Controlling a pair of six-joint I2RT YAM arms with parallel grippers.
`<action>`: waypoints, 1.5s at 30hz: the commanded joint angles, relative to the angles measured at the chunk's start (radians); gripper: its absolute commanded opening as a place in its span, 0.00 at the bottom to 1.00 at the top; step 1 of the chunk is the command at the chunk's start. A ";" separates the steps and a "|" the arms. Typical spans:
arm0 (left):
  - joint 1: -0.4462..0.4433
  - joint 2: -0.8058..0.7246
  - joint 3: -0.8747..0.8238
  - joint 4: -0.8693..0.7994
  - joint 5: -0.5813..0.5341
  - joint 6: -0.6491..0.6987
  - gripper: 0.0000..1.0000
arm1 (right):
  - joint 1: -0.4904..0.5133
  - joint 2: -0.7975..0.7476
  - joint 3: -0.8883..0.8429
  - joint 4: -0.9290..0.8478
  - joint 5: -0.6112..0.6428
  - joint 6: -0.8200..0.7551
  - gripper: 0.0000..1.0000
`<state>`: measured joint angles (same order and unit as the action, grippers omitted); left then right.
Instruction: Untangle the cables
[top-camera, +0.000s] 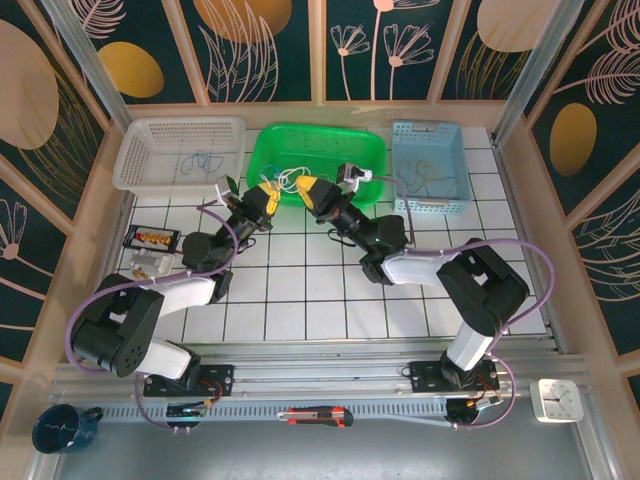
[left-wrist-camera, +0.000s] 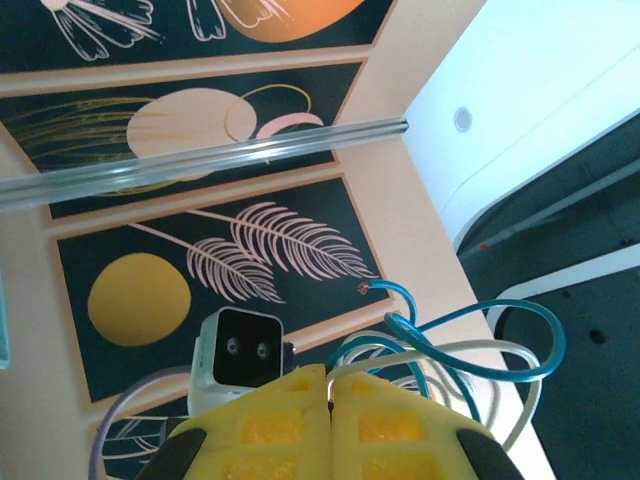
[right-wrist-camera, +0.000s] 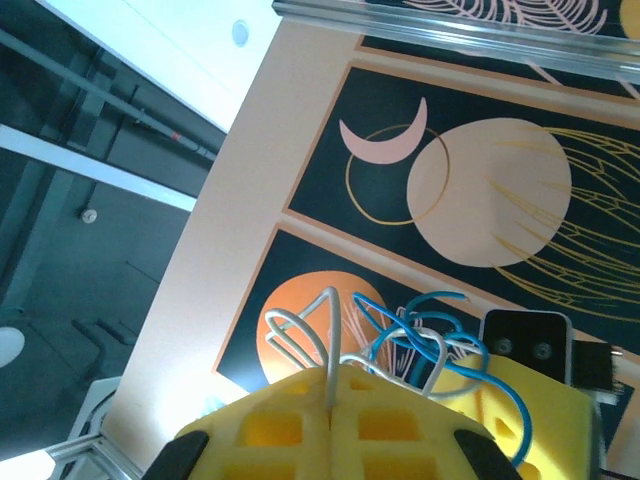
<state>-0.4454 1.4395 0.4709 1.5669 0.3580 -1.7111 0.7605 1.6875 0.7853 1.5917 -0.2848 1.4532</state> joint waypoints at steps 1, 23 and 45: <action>-0.004 -0.016 -0.018 0.265 -0.032 -0.004 0.00 | -0.050 -0.059 -0.053 0.112 0.024 -0.021 0.00; 0.012 -0.222 0.032 -0.277 -0.030 0.313 0.00 | -0.417 -0.777 -0.404 -0.825 0.014 -0.443 0.00; 0.148 -0.178 0.486 -0.706 0.018 0.585 0.00 | -0.168 -0.657 -0.515 -1.318 0.285 -0.707 0.00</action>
<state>-0.3267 1.2507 0.9020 0.9249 0.3645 -1.1896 0.5850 1.0206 0.2878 0.3054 -0.0731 0.7601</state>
